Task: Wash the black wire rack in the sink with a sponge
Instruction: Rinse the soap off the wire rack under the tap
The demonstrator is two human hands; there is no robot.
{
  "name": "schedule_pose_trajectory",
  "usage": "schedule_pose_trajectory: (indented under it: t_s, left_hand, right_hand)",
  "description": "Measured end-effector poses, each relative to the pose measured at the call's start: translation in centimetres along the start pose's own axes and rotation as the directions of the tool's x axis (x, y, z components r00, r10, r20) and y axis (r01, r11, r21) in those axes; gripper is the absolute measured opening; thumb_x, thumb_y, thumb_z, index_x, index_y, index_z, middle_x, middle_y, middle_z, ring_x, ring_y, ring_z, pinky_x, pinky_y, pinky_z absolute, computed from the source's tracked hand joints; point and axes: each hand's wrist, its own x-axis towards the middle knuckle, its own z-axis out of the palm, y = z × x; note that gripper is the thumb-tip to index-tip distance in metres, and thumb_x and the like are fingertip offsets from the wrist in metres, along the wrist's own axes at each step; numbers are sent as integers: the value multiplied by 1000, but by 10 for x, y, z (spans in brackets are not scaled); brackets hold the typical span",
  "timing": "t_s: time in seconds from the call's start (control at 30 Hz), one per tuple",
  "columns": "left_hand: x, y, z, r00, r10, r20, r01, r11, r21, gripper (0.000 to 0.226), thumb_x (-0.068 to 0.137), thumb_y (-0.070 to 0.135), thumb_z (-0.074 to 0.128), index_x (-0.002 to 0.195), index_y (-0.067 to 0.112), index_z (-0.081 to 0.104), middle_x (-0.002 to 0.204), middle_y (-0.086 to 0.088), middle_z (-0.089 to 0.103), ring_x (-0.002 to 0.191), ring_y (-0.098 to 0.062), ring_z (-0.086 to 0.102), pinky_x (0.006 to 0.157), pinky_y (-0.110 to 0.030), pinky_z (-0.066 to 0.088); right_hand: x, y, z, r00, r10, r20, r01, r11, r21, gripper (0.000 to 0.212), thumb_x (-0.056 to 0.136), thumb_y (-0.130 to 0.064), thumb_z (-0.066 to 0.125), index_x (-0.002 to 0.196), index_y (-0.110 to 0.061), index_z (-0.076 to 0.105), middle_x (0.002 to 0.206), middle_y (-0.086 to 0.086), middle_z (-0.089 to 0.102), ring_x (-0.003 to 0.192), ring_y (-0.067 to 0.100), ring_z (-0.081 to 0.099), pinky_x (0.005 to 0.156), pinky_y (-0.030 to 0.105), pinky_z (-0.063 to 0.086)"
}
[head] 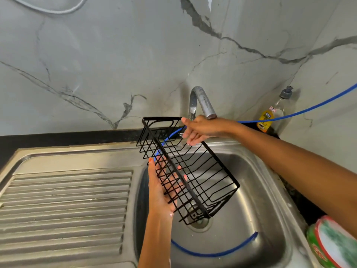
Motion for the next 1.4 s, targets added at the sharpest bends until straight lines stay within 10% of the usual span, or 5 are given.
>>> schedule_pose_trajectory:
  t_s: [0.13,0.37,0.83,1.1,1.4]
  left_hand:
    - [-1,4,0,998,8,-64,1,991,131,41,71,63,62,82,26,76,82,-4,74,79,-26,69,98,-55,47]
    - [-16,1,5,990,34,-134,12,944,328,51,77,64,58,107,24,69,75,2,75,72,-19,70,76,-41,59]
    - [-33,-19,26,937,-14,-349,165,899,405,54,82,56,65,123,22,61,97,1,59,67,-14,50,57,-32,46]
    - [-29,-40,21,897,-5,-441,200,896,397,70,81,47,70,140,18,45,119,0,57,102,-23,54,102,-46,41]
    - [-22,-60,13,923,17,-384,179,865,469,75,76,49,74,139,17,49,140,-1,50,130,-22,45,111,-47,34]
  right_hand:
    - [-13,-10,-4,990,123,69,-112,984,-136,75,97,-57,25,99,6,66,90,24,70,84,33,70,80,35,58]
    - [-3,10,-1,945,-75,-319,56,996,-68,79,71,-85,36,109,-20,59,109,4,65,101,18,63,93,41,52]
    - [-23,-12,11,994,74,-82,-54,971,231,38,103,-23,39,129,4,46,91,19,62,80,22,65,75,26,57]
    - [-27,-12,9,992,101,-75,-88,983,163,42,98,-15,49,136,2,43,93,17,64,82,21,66,84,27,55]
    - [-20,-9,9,991,105,-88,-87,979,187,39,95,-12,54,131,2,47,99,18,62,87,21,65,88,29,55]
